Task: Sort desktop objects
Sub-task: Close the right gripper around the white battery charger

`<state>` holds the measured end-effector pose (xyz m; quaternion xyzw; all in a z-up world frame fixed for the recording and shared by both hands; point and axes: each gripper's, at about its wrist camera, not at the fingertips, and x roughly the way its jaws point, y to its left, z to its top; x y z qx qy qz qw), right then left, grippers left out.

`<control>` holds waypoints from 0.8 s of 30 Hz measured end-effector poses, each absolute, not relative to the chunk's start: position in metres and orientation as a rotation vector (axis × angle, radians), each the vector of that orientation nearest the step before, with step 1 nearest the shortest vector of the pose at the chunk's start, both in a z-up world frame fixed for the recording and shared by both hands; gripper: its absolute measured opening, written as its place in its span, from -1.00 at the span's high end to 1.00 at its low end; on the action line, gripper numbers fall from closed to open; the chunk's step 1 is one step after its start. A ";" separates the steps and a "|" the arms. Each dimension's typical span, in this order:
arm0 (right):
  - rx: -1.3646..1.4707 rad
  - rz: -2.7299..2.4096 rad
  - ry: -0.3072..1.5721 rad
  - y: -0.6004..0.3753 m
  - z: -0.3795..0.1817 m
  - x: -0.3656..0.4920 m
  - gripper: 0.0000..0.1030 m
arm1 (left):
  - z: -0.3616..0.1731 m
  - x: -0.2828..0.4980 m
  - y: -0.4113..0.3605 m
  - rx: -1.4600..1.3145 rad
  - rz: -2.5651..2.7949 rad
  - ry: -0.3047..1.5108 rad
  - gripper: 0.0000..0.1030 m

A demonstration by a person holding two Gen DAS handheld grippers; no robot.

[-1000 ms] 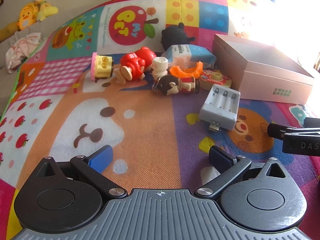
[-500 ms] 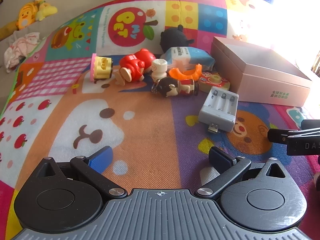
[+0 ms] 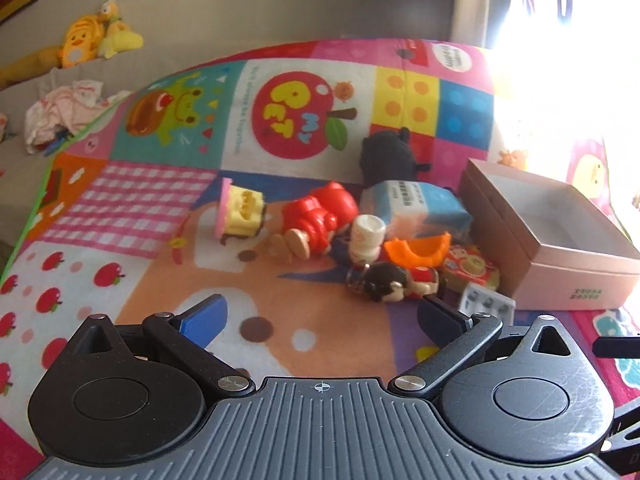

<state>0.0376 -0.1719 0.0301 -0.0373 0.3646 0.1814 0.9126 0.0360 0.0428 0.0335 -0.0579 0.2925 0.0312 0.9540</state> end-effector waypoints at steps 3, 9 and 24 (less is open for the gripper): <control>-0.005 0.374 0.775 -0.147 0.031 0.055 -1.00 | 0.034 0.035 0.058 -0.171 0.099 0.593 -1.00; -0.060 0.301 0.778 -0.116 0.018 0.079 -0.40 | 0.033 0.029 0.065 -0.168 0.095 0.608 -1.00; -0.141 0.349 0.692 -0.245 0.051 0.009 -0.06 | 0.018 0.044 0.014 -0.075 -0.050 0.673 -1.00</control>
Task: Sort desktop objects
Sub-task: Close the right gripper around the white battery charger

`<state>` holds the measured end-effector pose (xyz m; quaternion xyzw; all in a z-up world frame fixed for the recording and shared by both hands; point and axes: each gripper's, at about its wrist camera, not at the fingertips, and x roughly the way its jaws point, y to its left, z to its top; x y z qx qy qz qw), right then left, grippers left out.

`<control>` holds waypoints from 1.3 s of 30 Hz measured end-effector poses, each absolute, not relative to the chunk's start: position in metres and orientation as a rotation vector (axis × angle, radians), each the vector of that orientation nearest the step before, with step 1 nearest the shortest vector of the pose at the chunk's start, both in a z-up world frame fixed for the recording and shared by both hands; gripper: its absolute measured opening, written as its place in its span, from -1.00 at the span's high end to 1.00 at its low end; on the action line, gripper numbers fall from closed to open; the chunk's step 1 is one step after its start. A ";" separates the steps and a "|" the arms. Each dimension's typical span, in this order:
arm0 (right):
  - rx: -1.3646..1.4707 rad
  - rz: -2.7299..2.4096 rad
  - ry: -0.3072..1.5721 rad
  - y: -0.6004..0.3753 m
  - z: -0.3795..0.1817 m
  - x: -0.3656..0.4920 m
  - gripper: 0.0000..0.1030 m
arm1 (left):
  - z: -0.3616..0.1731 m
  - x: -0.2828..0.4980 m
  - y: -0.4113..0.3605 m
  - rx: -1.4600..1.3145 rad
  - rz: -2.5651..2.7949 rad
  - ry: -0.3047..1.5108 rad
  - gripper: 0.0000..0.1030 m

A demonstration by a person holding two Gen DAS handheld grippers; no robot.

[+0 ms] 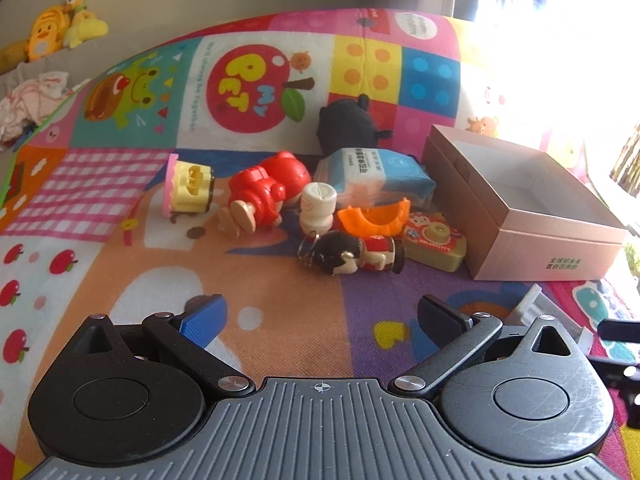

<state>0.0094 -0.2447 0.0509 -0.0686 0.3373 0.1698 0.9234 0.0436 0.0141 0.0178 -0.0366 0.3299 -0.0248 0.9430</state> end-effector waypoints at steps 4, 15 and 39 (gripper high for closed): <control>-0.048 0.142 0.514 -0.286 0.089 0.029 -0.25 | 0.012 0.043 0.010 -0.067 -0.060 0.683 -1.00; 0.004 -0.049 0.745 -0.312 0.058 0.180 0.26 | 0.005 0.040 0.022 -0.151 -0.090 0.688 -1.00; -0.188 0.398 0.653 -0.242 0.065 0.026 -0.57 | 0.009 0.071 0.010 -0.073 -0.052 0.672 -1.00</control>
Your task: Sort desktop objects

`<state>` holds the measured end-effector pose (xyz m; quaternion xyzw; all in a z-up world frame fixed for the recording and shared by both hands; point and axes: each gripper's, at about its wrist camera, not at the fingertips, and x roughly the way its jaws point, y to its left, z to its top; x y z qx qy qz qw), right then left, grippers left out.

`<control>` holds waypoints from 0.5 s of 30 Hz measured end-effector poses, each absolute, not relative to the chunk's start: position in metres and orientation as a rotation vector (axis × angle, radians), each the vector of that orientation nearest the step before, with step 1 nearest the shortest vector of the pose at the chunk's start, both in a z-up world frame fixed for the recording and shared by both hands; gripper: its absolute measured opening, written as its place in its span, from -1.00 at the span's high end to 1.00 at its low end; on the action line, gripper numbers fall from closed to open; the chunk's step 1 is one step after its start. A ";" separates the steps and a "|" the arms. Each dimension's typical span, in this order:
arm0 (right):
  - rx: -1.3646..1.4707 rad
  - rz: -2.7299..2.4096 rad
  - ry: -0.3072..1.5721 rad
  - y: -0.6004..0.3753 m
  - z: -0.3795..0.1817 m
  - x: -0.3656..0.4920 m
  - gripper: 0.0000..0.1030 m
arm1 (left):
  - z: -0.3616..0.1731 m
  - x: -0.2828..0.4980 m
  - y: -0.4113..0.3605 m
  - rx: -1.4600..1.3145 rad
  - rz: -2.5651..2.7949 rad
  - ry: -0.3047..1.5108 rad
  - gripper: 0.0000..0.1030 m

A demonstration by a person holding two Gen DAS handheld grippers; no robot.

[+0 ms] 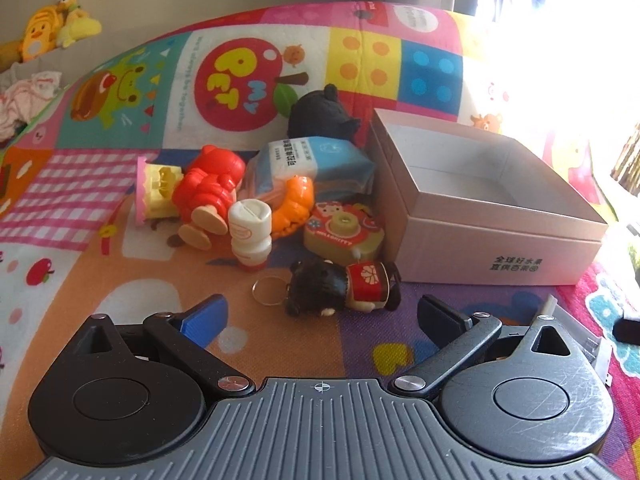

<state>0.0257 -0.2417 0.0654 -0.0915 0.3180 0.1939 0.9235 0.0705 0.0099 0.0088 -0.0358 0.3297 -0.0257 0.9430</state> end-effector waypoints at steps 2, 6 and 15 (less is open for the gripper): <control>-0.217 0.414 0.662 -0.232 0.050 0.018 -0.57 | 0.008 0.077 0.007 -0.069 -0.044 0.681 -1.00; -0.198 0.400 0.685 -0.221 0.034 0.024 -0.50 | 0.009 0.086 0.000 -0.044 -0.008 0.715 -1.00; -0.236 0.547 0.695 -0.212 0.033 0.005 0.08 | 0.020 0.068 0.003 -0.030 -0.100 0.705 -1.00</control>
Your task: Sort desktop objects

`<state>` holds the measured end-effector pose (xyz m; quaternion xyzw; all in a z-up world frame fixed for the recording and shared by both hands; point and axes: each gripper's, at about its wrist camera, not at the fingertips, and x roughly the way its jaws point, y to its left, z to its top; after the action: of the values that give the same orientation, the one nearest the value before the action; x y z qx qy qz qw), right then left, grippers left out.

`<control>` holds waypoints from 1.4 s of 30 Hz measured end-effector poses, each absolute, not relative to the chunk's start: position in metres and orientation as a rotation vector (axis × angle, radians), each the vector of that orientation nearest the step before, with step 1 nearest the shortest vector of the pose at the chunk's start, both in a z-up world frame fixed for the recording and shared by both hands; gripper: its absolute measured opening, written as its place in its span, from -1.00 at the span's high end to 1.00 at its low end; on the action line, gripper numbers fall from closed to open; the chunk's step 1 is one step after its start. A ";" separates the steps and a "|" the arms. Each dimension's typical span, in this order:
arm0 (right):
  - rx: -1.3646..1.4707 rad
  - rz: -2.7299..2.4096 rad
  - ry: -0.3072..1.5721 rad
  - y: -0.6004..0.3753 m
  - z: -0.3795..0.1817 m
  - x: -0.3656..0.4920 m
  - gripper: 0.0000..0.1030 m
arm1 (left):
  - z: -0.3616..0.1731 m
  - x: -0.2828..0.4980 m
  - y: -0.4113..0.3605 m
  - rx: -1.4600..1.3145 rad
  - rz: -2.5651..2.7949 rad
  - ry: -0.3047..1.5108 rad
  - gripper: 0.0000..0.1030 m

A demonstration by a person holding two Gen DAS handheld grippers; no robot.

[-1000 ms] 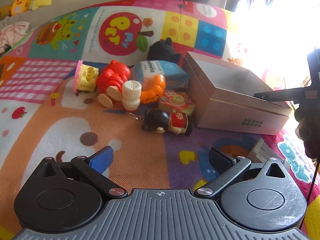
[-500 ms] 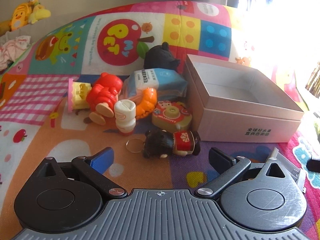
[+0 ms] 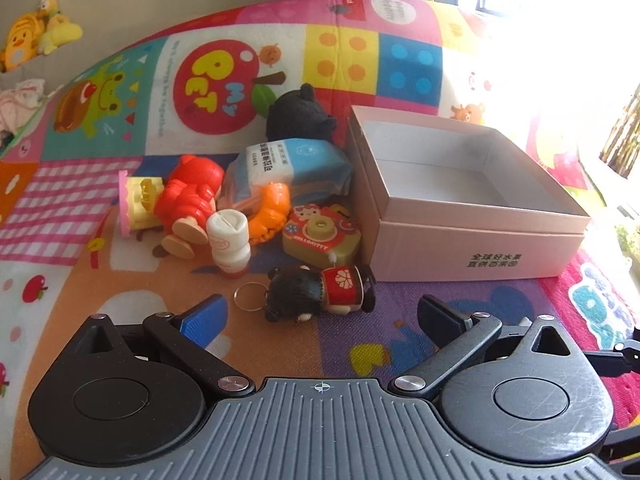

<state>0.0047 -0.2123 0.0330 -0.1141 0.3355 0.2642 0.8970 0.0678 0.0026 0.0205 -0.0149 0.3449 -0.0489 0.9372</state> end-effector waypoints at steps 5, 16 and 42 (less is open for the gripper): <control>-0.246 0.467 0.663 -0.226 0.031 -0.006 -0.56 | 0.015 0.081 0.005 -0.030 -0.003 0.745 -1.00; -0.111 0.362 0.684 -0.248 0.030 0.005 -0.95 | 0.056 0.052 0.032 -0.116 -0.171 0.802 -0.99; -0.095 0.314 0.727 -0.247 0.026 0.014 -1.00 | 0.023 0.049 -0.002 0.110 -0.062 0.690 -0.70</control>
<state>0.0140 -0.2475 0.0255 -0.0461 0.3538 0.1527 0.9216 0.0488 -0.0019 0.0232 0.0538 0.3377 -0.0305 0.9392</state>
